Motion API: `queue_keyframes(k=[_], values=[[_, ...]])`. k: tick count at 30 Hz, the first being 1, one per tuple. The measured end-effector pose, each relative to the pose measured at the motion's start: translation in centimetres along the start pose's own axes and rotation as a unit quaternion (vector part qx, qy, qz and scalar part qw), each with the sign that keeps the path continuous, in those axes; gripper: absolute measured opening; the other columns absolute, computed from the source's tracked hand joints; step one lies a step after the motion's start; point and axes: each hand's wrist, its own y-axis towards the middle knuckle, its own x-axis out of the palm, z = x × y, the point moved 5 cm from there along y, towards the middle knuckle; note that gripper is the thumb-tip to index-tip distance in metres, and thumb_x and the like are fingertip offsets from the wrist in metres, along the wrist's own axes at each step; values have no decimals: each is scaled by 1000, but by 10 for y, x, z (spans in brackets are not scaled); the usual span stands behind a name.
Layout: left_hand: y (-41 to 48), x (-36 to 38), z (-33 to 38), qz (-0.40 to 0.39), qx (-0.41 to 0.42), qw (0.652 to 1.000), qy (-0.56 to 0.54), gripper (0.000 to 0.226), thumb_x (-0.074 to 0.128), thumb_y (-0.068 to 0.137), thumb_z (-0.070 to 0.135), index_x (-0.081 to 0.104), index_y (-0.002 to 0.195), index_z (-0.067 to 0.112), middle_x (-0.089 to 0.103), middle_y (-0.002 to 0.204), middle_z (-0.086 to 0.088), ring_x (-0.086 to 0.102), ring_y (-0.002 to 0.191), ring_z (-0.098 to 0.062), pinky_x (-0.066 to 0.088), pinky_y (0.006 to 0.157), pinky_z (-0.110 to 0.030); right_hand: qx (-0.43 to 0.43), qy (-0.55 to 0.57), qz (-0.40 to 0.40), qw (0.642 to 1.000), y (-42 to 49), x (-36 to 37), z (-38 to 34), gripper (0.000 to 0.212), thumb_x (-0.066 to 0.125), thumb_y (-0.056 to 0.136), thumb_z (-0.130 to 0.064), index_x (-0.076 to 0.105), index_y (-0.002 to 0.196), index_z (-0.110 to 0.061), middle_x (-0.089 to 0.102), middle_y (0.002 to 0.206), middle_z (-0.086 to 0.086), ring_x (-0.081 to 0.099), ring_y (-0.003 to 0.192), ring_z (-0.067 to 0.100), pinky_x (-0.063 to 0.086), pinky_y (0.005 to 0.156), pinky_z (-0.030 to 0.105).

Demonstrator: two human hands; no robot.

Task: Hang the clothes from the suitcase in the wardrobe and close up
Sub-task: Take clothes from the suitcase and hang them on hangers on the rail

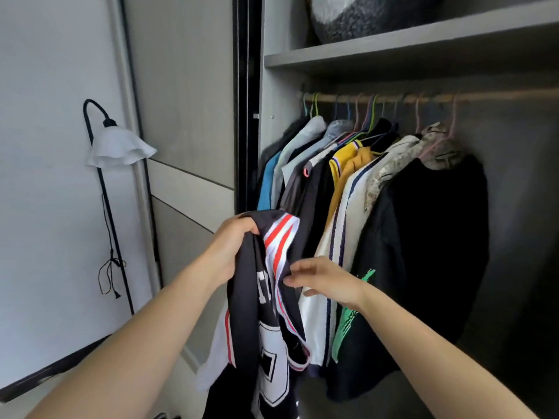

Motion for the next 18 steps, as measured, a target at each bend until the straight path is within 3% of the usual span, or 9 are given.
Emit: queue_keyframes(k=[2,4,5,7,10,12,14,16,18], values=[[2,-4,3,26,-1,1000,-11,21,48,82,3,64,71,11,66,60,-4,61,60,-19,46,61,-27,30,91,-37,995,1,6,15,49,71,80,-56,67,117,-24,67,115,-4,61,113,11,51,100,41],[2,-8,7,50,6,999,-7,18,52,80,5,65,72,12,67,62,-4,61,61,-20,47,61,-27,29,128,-87,988,3,14,19,68,72,76,-62,59,129,-22,61,125,-4,58,118,14,52,98,39],[4,-10,8,58,13,998,-6,18,52,80,5,66,73,13,67,64,-5,62,62,-20,48,62,-27,17,104,-101,989,1,19,16,58,75,77,-57,61,121,-22,63,115,-11,60,108,8,53,93,32],[4,-11,11,64,31,997,-11,19,53,79,3,69,80,11,70,74,-8,64,68,-22,51,66,-30,-19,29,-91,995,2,27,8,25,74,85,-37,59,80,-18,51,71,-18,49,66,-1,44,67,14],[3,-24,19,86,72,993,-40,25,47,76,-7,64,76,12,64,72,-8,59,67,-22,48,67,-30,-29,-57,8,998,14,19,14,45,54,100,-25,42,66,2,31,56,-3,27,47,7,27,54,21],[5,-41,22,108,84,990,-45,34,43,73,-17,52,74,15,54,69,-6,51,64,-19,40,59,-28,-15,-31,80,996,19,7,19,44,45,104,-26,45,67,-1,43,58,5,39,51,10,34,60,27],[6,-58,17,113,68,991,-7,43,41,68,-23,50,84,17,50,77,-6,48,68,-19,36,56,-27,28,118,128,984,23,-4,19,36,42,105,-22,59,82,1,60,71,10,57,65,19,43,66,28],[4,-69,6,88,33,995,45,51,46,57,-17,53,98,13,54,89,-11,53,77,-24,39,59,-28,51,230,149,960,28,-17,7,28,42,104,-18,68,94,-10,72,85,7,68,80,23,52,74,28],[1,-75,-3,39,1,998,48,65,51,50,-5,56,114,7,61,99,-15,59,85,-28,46,69,-32,62,214,157,962,33,-30,-9,23,49,101,-21,71,98,-12,75,88,10,71,85,26,56,83,33]])
